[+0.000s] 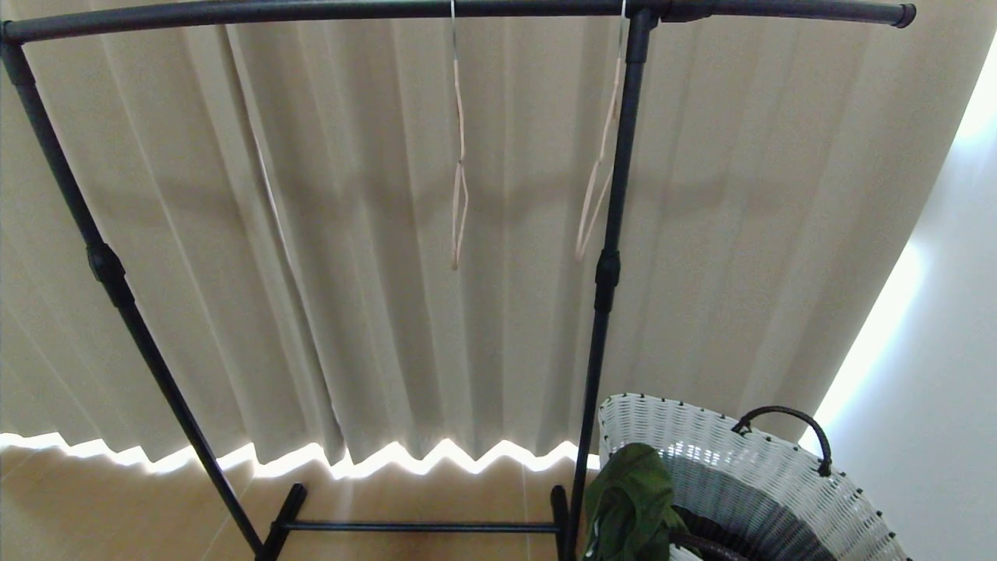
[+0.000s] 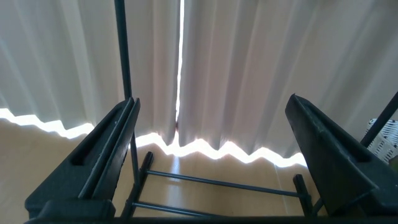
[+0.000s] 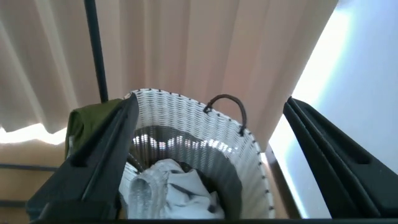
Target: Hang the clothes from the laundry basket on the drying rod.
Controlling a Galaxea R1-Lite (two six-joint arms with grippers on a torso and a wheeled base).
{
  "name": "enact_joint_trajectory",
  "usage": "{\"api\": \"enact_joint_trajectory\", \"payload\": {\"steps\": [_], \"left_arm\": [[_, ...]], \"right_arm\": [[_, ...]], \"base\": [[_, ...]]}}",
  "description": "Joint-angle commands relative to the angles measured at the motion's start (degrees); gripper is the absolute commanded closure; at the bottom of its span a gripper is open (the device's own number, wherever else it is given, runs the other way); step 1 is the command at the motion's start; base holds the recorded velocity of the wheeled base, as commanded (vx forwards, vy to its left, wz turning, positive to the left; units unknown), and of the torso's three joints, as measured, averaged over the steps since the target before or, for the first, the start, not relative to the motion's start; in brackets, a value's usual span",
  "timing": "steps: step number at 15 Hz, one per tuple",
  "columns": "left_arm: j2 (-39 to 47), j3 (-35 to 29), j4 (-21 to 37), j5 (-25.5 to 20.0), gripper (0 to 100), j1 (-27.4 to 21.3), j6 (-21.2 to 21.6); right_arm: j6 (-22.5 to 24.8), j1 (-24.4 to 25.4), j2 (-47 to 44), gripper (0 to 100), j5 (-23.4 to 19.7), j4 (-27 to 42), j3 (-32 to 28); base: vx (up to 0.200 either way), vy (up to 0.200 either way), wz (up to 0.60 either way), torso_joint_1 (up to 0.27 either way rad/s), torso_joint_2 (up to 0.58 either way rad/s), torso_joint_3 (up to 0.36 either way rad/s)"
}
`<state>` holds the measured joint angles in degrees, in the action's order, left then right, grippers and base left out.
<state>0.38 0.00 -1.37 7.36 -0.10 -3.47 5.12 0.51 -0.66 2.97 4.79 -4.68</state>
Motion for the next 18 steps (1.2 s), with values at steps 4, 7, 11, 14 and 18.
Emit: {"api": "enact_joint_trajectory", "payload": {"steps": [4,7,11,14,18], "left_arm": [[0.06,0.00,0.05,0.02,0,0.01,-0.04],[0.06,0.00,-0.04,0.02,0,0.01,-0.04],[0.06,0.00,-0.04,0.02,0,0.01,-0.04],[0.06,0.00,-0.04,0.02,0,0.01,0.05],[0.06,0.00,-0.04,0.02,0,0.01,0.05]], "right_arm": [[3.93,0.45,-14.28,0,0.10,8.22,-7.54],[8.42,0.37,-25.53,0,0.28,8.22,-7.10],[16.59,0.37,-42.06,0,1.60,7.78,-5.69],[22.65,0.37,-48.47,0,1.24,6.63,-3.58],[26.52,0.63,-57.61,0,-0.16,0.04,-1.30]], "base": [[0.000,0.000,0.00,0.000,0.00,0.000],[0.000,0.000,0.00,0.000,0.00,0.000],[0.000,0.000,0.00,0.000,0.00,0.000],[0.000,0.000,0.00,0.000,0.00,0.000],[0.000,0.000,0.00,0.000,0.00,0.000]]}}
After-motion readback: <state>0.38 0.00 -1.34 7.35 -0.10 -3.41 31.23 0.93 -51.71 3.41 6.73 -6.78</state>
